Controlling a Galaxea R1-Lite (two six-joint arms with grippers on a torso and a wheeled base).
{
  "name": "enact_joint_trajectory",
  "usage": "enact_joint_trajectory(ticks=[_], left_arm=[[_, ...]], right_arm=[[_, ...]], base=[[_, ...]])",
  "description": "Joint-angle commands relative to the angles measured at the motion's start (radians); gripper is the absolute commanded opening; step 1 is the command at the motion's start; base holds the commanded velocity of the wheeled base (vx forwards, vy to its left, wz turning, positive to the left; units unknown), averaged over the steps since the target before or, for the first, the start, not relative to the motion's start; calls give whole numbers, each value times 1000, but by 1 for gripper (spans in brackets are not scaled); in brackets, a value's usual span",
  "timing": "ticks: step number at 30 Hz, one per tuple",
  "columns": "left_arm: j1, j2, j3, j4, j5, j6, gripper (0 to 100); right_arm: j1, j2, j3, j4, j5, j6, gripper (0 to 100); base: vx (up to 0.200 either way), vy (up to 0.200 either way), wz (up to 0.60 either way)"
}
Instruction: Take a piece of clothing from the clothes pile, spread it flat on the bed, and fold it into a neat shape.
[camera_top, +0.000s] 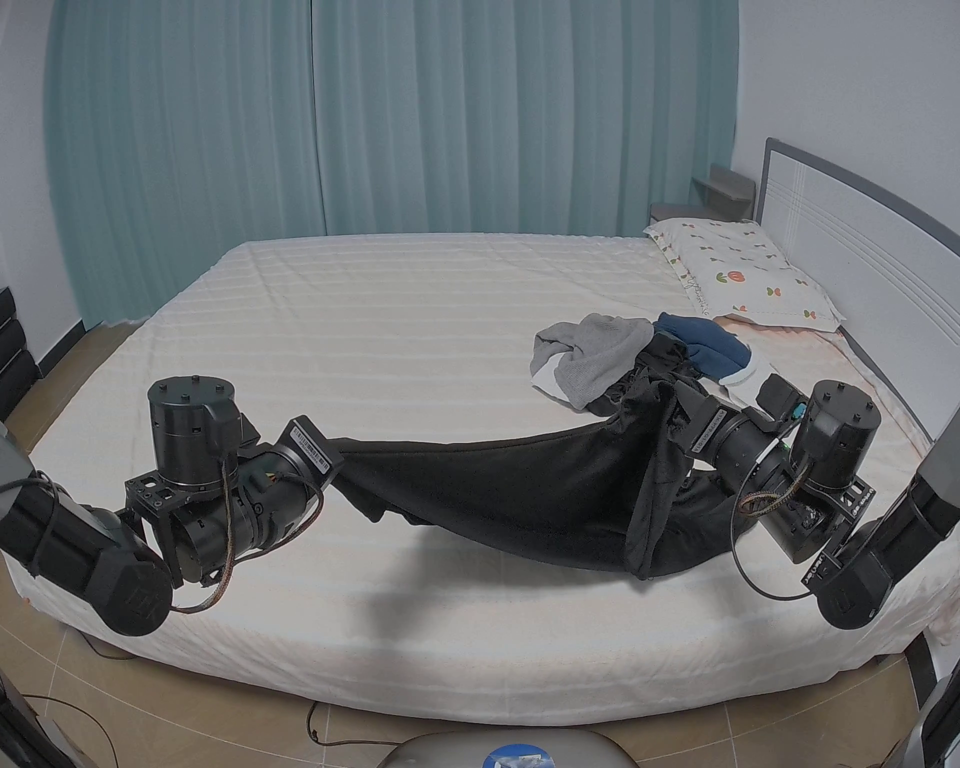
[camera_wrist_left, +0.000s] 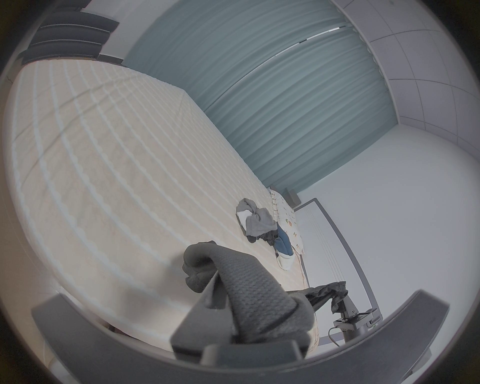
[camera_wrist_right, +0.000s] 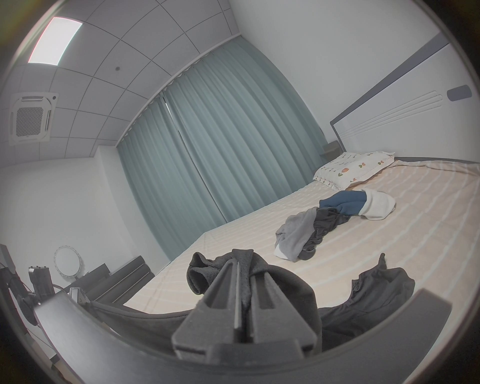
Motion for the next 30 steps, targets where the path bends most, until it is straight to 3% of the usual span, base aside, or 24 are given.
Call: enact_joint_trajectory(ticks=[1, 14, 27, 30], left_arm=[[2, -8, -1, 1, 2, 0, 0], [30, -36, -7, 1, 0, 6, 0], [33, -28, -8, 10, -6, 4, 0], [33, -22, -8, 10, -6, 6, 0]], right_arm=[[1, -3, -1, -2, 1, 1, 0], [-4, -11, -81, 18, 15, -14, 0], [-71, -14, 77, -45, 41, 56, 0], [-73, -17, 88, -40, 42, 58, 0]], base=[[0, 200, 0], [0, 200, 0], [0, 200, 0], [0, 0, 0]])
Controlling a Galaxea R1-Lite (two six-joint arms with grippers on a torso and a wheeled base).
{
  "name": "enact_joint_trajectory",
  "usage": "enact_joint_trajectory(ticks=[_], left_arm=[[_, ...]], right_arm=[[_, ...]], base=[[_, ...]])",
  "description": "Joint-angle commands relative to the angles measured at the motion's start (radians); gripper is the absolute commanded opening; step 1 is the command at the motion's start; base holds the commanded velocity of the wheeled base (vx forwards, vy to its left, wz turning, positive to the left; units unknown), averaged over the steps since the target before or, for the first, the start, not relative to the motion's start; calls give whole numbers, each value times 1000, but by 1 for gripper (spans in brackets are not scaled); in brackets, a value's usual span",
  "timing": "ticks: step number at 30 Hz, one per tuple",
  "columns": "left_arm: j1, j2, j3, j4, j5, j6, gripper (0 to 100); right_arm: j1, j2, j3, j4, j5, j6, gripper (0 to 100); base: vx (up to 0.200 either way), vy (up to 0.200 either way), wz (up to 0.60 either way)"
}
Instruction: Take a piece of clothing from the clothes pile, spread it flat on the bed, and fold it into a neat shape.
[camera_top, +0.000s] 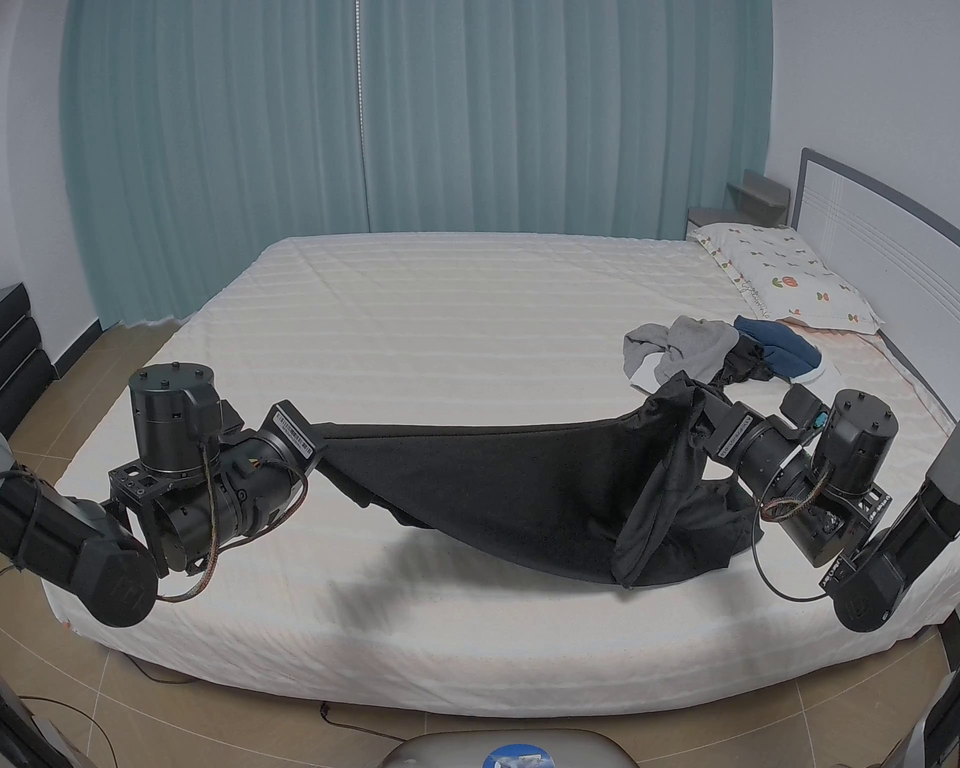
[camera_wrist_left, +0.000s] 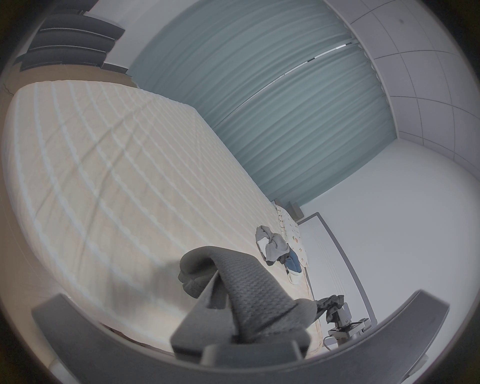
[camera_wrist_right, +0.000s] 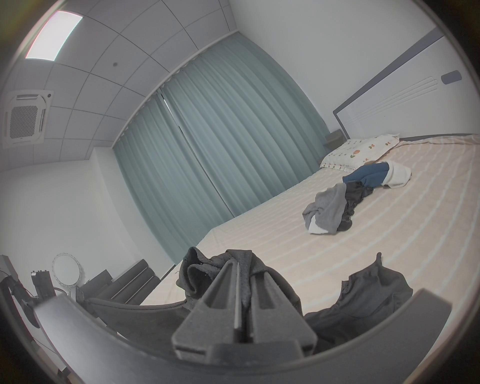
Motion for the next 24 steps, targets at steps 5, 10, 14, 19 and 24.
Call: enact_joint_trajectory(ticks=[5, 10, 14, 19, 24], left_arm=[[-9, 9, 6, 0, 0, 0, 0], [-14, 8, 8, 0, 0, -2, 0], [-43, -3, 17, 6, 1, 4, 0], [-52, -87, 25, 63, 4, 44, 0], [-74, -198, 26, 132, 12, 82, 0]], right_arm=[[-2, -28, 33, 2, 2, -1, 0], [3, -41, 39, 3, 5, -1, 0], [37, -88, 76, 6, 8, -3, 0], [58, -152, 59, 68, 12, -35, 0], [81, -328, 90, 127, -7, -61, 0]], base=[[0, 0, 0], [-120, 0, 0], [-200, 0, 0], [-200, 0, 0], [-200, 0, 0]])
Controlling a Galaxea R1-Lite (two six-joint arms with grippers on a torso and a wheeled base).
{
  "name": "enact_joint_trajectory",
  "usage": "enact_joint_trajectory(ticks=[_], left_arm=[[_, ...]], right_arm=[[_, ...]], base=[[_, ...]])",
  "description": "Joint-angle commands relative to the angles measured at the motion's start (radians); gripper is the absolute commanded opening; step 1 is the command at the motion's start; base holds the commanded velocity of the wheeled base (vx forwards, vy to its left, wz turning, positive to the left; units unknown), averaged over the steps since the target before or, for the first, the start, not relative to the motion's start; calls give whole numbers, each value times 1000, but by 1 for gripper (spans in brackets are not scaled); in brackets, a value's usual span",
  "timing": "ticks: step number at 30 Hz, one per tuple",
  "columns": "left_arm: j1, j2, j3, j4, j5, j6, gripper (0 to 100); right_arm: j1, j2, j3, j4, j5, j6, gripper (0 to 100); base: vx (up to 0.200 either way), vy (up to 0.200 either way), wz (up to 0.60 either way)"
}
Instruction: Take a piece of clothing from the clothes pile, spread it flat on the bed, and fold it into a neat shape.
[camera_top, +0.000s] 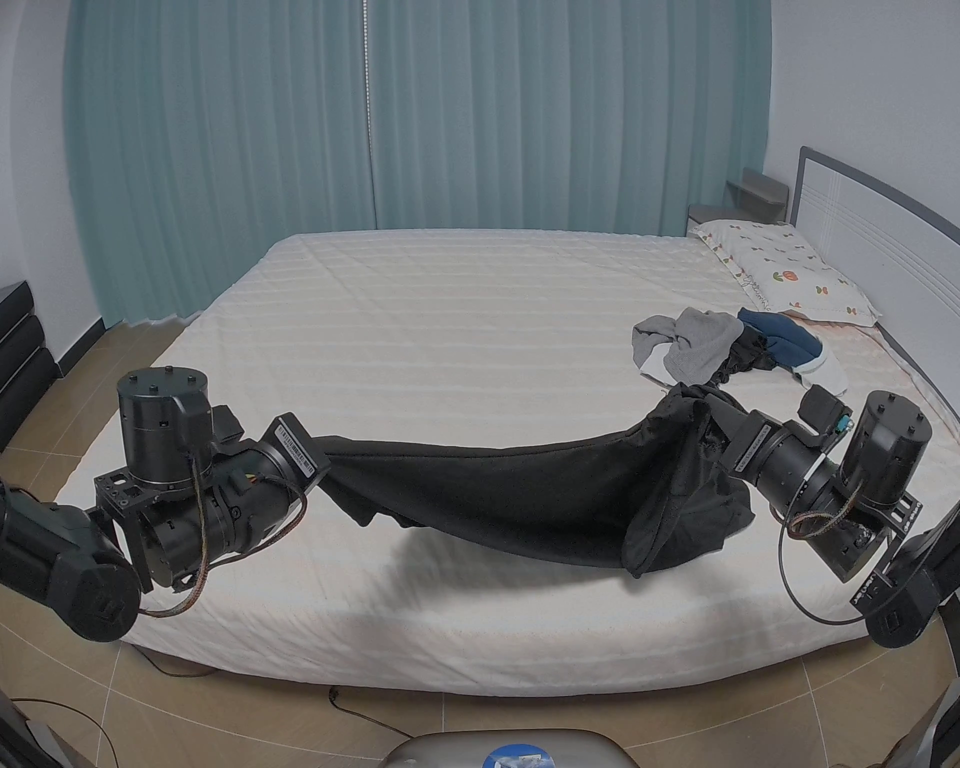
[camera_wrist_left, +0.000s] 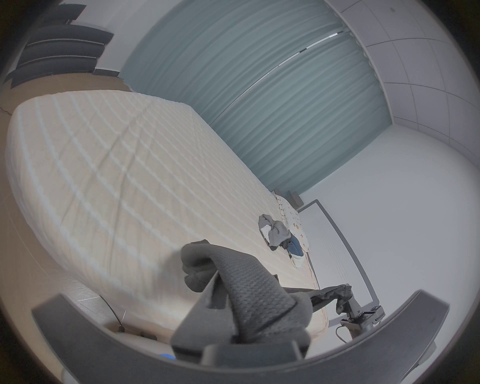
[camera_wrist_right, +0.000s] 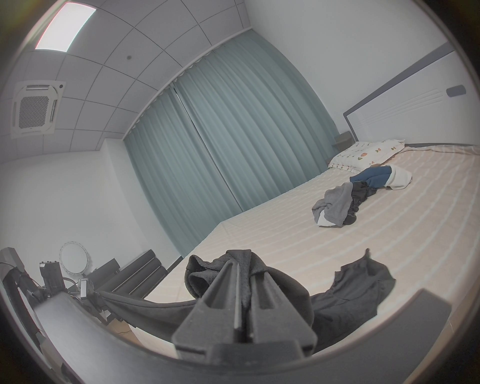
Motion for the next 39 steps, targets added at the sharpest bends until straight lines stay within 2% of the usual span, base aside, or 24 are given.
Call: enact_joint_trajectory(ticks=[1, 7, 8, 10, 11, 12, 14, 17, 18, 23, 25, 32, 35, 39], left_arm=[[-33, -152, 0, 77, 8, 36, 0], [-40, -238, -72, 154, 13, 43, 0], [-33, -252, -125, 200, 15, 53, 0], [-30, -273, -191, 273, 21, 73, 0], [-30, -275, -198, 279, 21, 75, 0], [-30, -287, -268, 365, 38, 85, 0], [-31, -285, -352, 448, 54, 90, 0], [-30, -276, -451, 531, 64, 92, 0], [-28, -259, -523, 583, 62, 90, 0], [-13, -155, -656, 658, 64, 85, 0], [-10, -134, -673, 664, 62, 85, 0], [24, 20, -750, 663, 56, 81, 0], [33, 86, -761, 649, 53, 78, 0], [47, 204, -817, 615, 54, 27, 0]], right_arm=[[28, -241, 20, 86, -17, -19, 0], [54, -479, -89, 387, -49, -32, 0], [54, -543, -173, 492, -59, -35, 0], [53, -599, -285, 609, -66, -42, 0], [54, -602, -294, 618, -66, -42, 0], [51, -632, -408, 736, -69, -44, 0], [51, -639, -518, 839, -69, -42, 0], [45, -623, -629, 923, -71, -42, 0], [36, -588, -704, 960, -71, -42, 0], [-39, -461, -816, 991, -69, -42, 0], [-47, -436, -825, 986, -69, -42, 0], [-90, -238, -899, 963, -66, -39, 0], [-101, -157, -925, 913, -68, -39, 0], [-113, -34, -952, 802, -69, -39, 0]], base=[[-200, 0, 0], [-100, 0, 0], [0, 0, 0], [0, 0, 0], [0, 0, 0], [0, 0, 0], [0, 0, 0], [0, 0, 0], [0, 0, 0], [0, 0, 0], [0, 0, 0], [200, 0, 0], [200, 0, 0], [200, 0, 0]])
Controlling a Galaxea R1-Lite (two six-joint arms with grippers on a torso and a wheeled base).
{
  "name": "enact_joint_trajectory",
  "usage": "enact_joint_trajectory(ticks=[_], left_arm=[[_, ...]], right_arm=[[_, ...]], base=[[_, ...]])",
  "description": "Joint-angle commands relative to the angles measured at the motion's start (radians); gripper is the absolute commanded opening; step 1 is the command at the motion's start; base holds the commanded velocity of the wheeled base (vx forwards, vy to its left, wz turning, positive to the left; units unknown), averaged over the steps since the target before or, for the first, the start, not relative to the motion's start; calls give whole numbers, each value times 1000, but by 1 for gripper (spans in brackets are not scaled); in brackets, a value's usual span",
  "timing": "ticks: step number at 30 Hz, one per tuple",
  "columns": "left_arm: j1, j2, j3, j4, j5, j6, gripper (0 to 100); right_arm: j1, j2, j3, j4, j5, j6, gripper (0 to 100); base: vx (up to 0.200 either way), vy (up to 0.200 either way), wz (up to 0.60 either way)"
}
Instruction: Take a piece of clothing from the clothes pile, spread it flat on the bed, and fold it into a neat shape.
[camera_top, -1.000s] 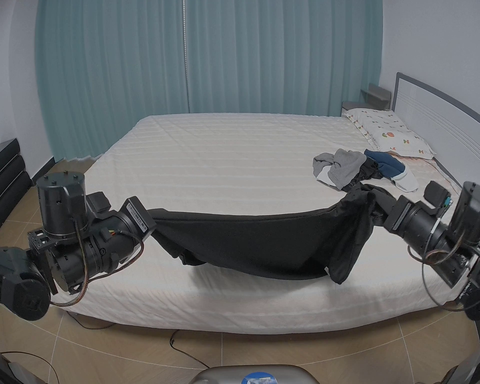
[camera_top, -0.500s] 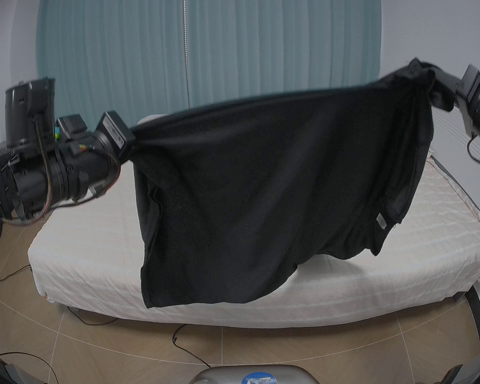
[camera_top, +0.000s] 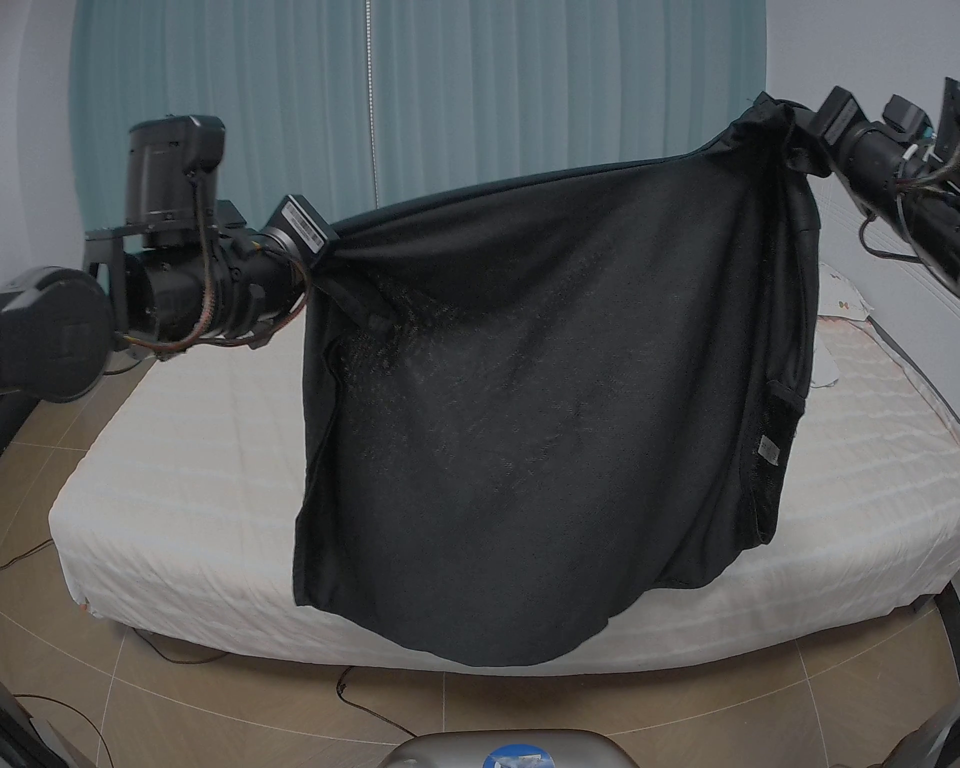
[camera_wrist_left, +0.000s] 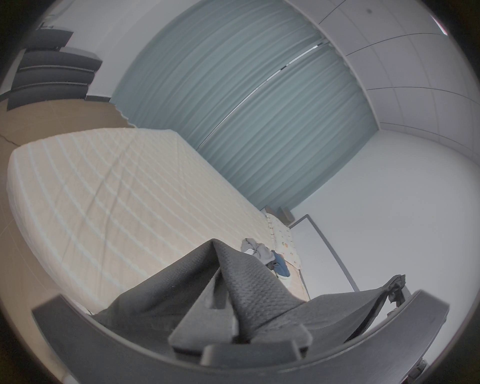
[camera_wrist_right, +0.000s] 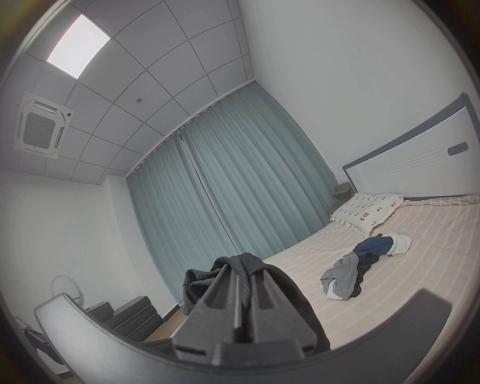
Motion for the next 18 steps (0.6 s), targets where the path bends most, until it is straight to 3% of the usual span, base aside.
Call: enact_joint_trajectory(ticks=[1, 12, 18], left_arm=[[26, 198, -77, -34, -2, -47, 0], [57, 545, -241, -86, 11, -84, 0], [57, 692, -286, -127, 11, -112, 0]], right_arm=[[-26, 213, -50, -96, -1, 0, 0], [-39, 506, -45, -277, -3, 9, 0], [-53, 704, -56, -418, -22, 8, 0]], base=[[200, 0, 0], [200, 0, 0], [0, 0, 0]])
